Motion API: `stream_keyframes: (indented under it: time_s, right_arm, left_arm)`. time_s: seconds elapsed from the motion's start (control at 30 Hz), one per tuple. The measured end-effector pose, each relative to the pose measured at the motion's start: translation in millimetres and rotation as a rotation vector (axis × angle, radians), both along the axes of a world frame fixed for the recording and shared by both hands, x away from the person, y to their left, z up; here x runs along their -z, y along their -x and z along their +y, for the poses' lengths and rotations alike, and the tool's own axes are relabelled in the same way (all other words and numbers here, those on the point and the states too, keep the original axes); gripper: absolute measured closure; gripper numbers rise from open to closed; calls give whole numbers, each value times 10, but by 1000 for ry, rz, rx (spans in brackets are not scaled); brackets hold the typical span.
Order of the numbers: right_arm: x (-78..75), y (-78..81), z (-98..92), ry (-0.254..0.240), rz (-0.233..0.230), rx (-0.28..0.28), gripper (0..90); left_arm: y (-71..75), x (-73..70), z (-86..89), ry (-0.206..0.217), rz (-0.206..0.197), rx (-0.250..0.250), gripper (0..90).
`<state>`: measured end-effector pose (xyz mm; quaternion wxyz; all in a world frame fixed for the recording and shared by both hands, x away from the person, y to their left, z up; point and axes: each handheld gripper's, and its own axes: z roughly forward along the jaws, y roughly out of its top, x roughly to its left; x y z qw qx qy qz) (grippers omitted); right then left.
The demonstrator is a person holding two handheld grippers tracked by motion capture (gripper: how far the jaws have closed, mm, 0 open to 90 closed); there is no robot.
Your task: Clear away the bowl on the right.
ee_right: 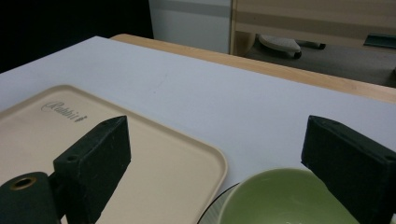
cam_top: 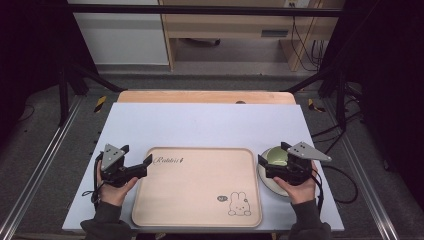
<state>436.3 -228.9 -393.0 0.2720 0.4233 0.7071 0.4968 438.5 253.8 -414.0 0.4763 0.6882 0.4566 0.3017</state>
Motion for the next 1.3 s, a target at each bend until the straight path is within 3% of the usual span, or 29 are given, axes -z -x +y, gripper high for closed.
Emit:
stream_keyframes:
  time_s: [0.5,0.87,1.13,1.3]
  right_arm:
    - [-101,43,-227,-10,-11,55,83]
    - [-90,53,-381,32,-9,98,113]
    - [-2,0,-457,60,22,124,144]
    - [77,-47,-489,80,64,142,146]
  left_arm:
    - [15,-4,-28,-16,-6,2,121]
    - [17,-3,-41,-30,-5,4,121]
    - [16,-7,-22,-20,-9,-2,121]
    - [11,2,-23,-24,-4,0,121]
